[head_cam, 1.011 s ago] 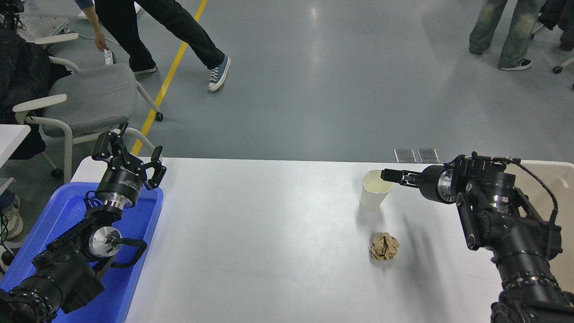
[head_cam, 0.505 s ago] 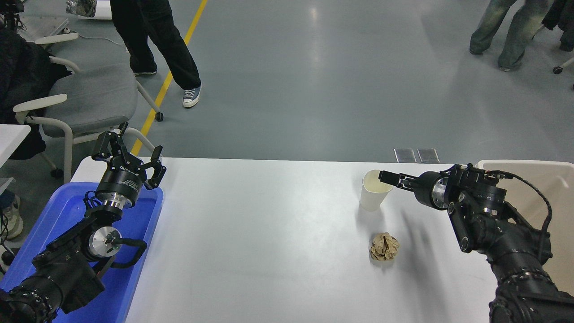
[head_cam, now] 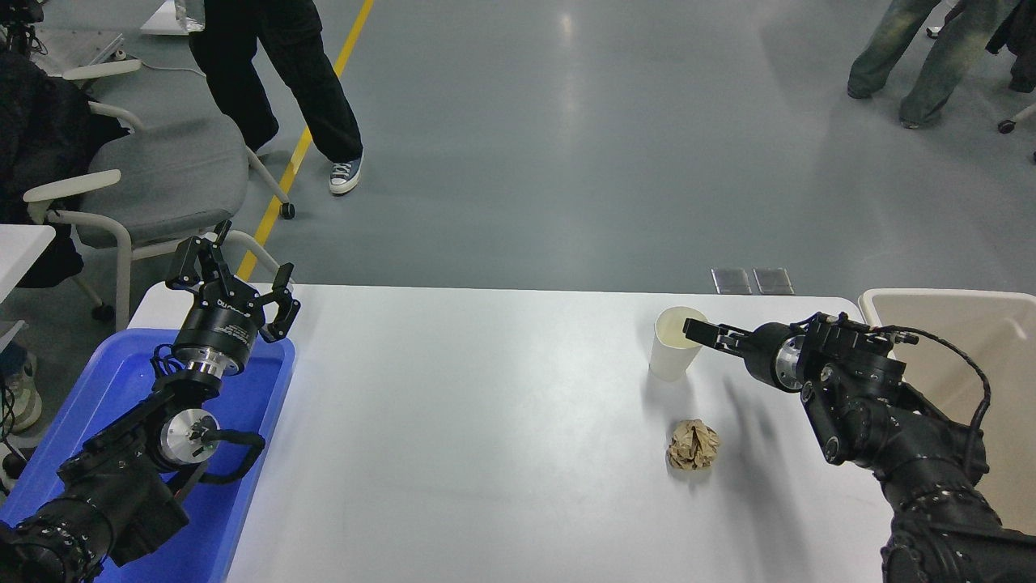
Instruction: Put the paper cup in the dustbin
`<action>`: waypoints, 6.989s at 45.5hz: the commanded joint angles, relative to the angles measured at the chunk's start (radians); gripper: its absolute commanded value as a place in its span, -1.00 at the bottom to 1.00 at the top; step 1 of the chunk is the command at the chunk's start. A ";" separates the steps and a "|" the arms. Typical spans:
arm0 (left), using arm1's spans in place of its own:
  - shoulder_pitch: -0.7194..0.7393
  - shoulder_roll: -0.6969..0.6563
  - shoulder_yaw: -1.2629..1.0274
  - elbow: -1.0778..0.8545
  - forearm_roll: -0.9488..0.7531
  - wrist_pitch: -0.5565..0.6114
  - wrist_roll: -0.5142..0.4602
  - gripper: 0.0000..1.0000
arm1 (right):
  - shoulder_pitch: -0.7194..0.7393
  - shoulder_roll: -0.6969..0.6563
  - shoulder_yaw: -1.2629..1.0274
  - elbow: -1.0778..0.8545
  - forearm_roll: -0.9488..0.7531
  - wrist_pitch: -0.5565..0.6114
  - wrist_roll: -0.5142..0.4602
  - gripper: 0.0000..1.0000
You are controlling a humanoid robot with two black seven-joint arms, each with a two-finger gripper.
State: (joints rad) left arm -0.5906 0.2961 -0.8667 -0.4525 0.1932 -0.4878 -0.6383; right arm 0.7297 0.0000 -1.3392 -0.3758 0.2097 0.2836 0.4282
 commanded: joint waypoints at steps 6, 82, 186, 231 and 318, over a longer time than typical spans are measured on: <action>0.000 0.000 0.000 0.000 0.000 0.000 0.000 1.00 | 0.001 0.000 -0.014 0.029 -0.003 -0.003 0.003 0.18; 0.000 0.000 0.000 0.000 0.000 0.000 0.000 1.00 | 0.091 0.000 0.254 -0.784 -0.013 0.502 0.076 -1.00; 0.000 0.000 0.000 0.006 0.000 0.003 0.000 1.00 | -0.081 -0.347 1.921 0.224 0.007 -0.465 -0.540 -1.00; 0.000 -0.003 0.000 0.006 0.000 0.002 0.000 1.00 | 0.125 -0.397 1.962 0.252 0.063 -0.259 -0.542 1.00; 0.000 -0.003 0.000 0.006 0.000 0.002 0.000 1.00 | 0.240 0.000 1.835 0.471 0.093 0.157 -0.243 1.00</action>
State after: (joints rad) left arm -0.5906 0.2931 -0.8667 -0.4479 0.1933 -0.4863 -0.6381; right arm 0.9990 -0.0014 0.4982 0.0484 0.3039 0.4687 0.1521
